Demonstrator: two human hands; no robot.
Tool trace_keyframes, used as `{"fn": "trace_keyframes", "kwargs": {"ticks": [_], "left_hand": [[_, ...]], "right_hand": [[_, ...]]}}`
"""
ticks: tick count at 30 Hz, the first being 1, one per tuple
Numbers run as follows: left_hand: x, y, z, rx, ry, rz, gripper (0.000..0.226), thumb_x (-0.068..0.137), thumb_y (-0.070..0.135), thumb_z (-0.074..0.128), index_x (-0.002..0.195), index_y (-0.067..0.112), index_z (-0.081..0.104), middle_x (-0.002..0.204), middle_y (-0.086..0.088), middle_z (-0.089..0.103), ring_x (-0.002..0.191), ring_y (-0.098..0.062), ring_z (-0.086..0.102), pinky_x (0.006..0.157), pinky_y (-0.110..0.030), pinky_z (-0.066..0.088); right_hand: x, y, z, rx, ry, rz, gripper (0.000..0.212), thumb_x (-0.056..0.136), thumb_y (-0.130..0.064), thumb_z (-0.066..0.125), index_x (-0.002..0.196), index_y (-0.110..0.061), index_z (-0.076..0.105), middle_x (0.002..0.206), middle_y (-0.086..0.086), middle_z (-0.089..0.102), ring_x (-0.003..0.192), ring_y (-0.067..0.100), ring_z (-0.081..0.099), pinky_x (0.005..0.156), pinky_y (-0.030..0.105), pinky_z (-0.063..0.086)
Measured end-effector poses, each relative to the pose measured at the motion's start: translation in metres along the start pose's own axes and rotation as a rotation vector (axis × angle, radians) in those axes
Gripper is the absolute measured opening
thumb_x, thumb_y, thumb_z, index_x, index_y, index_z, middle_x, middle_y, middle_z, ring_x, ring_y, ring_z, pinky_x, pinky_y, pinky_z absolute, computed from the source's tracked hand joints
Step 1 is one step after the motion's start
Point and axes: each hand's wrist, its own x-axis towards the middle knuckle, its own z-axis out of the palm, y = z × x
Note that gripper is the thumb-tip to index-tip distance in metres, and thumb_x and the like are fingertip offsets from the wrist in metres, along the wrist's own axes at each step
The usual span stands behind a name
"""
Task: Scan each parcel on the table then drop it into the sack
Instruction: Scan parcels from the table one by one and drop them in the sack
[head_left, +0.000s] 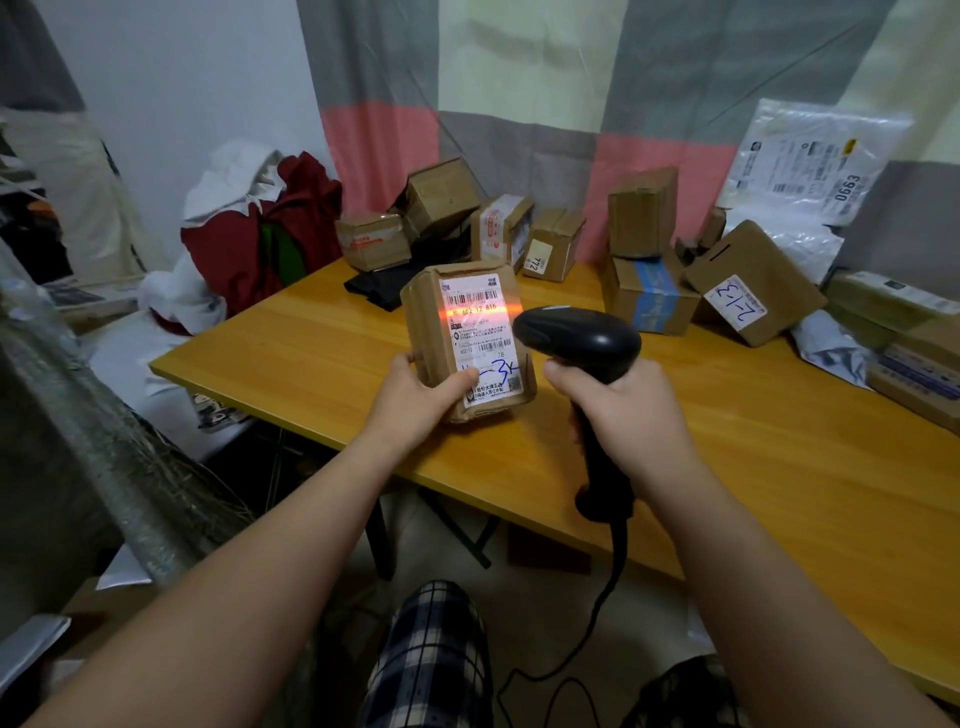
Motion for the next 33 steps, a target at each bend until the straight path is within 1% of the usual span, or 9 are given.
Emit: {"fn": "trace_keyframes", "kwargs": {"ticks": [6,13,16,18,21,23,25,28,33], "left_hand": [[-0.027,-0.008,-0.024,0.043,0.096,0.048,0.088,0.074,0.054,0.072,0.142,0.020,0.028,0.129,-0.004,0.053,0.114,-0.018,0.056,0.097,-0.039,0.049],[-0.115,-0.061,-0.107,-0.030,0.382,0.023,0.102,0.064,0.069,0.072,0.144,0.032,0.021,0.131,0.002,0.050,0.113,-0.012,0.054,0.098,-0.042,0.049],[-0.157,-0.098,-0.144,-0.020,0.530,-0.070,0.109,0.059,0.074,0.071,0.145,0.030,0.020,0.136,-0.001,0.048,0.117,-0.014,0.053,0.101,-0.044,0.046],[-0.182,-0.123,-0.165,0.003,0.629,-0.123,0.110,0.057,0.073,0.070,0.145,0.029,0.020,0.140,-0.001,0.045,0.121,-0.014,0.051,0.104,-0.044,0.044],[-0.208,-0.159,-0.192,0.159,0.774,-0.238,0.109,0.063,0.053,0.081,0.148,0.018,0.022,0.142,-0.011,0.038,0.131,-0.025,0.039,0.113,-0.039,0.030],[-0.216,-0.177,-0.210,0.310,0.831,-0.316,0.106,0.067,0.046,0.081,0.150,0.017,0.022,0.138,-0.018,0.040,0.129,-0.032,0.036,0.111,-0.041,0.026],[-0.216,-0.188,-0.229,0.463,0.817,-0.375,0.108,0.067,0.053,0.079,0.151,0.024,0.018,0.134,-0.020,0.039,0.124,-0.037,0.037,0.108,-0.047,0.028],[-0.200,-0.200,-0.255,0.758,0.701,-0.378,0.103,0.070,0.059,0.073,0.150,0.034,0.015,0.130,-0.018,0.037,0.116,-0.036,0.038,0.101,-0.048,0.031],[-0.146,-0.219,-0.270,1.161,0.507,-0.356,0.082,0.072,0.053,0.073,0.139,0.027,0.032,0.133,-0.017,0.035,0.119,-0.036,0.035,0.097,-0.048,0.031]], "right_hand": [[0.004,-0.028,0.016,0.075,-0.115,-0.053,0.027,0.083,-0.028,0.071,0.063,-0.011,0.062,0.046,0.001,0.058,0.044,0.017,0.057,0.053,0.033,0.047],[-0.035,-0.041,0.105,0.174,-0.453,-0.121,0.025,0.084,-0.012,0.071,0.062,-0.020,0.061,0.046,-0.004,0.056,0.043,0.011,0.052,0.046,0.023,0.042],[-0.053,-0.035,0.153,0.189,-0.550,-0.140,0.024,0.084,-0.009,0.071,0.067,-0.024,0.063,0.049,-0.016,0.060,0.049,-0.004,0.055,0.052,0.011,0.041],[-0.065,-0.026,0.186,0.158,-0.611,-0.129,0.014,0.081,-0.008,0.073,0.083,-0.021,0.069,0.063,-0.017,0.066,0.063,-0.007,0.060,0.061,0.010,0.044],[-0.078,0.000,0.238,0.030,-0.630,-0.084,0.040,0.074,-0.008,0.077,0.112,-0.012,0.067,0.102,-0.003,0.070,0.099,0.010,0.063,0.087,0.027,0.049],[-0.084,0.016,0.264,-0.051,-0.641,-0.029,0.042,0.074,-0.013,0.078,0.113,-0.011,0.062,0.107,0.003,0.067,0.103,0.017,0.062,0.089,0.033,0.050],[-0.087,0.030,0.282,-0.129,-0.651,-0.008,0.041,0.073,-0.017,0.079,0.110,-0.012,0.061,0.107,0.004,0.065,0.103,0.019,0.060,0.092,0.040,0.051],[-0.084,0.044,0.303,-0.211,-0.707,-0.053,0.027,0.075,-0.018,0.078,0.095,-0.010,0.062,0.101,-0.001,0.056,0.099,0.016,0.056,0.090,0.034,0.048],[-0.074,0.057,0.326,-0.265,-0.738,0.024,0.032,0.077,-0.019,0.078,0.099,-0.011,0.057,0.111,0.009,0.058,0.107,0.022,0.055,0.089,0.035,0.047]]}}
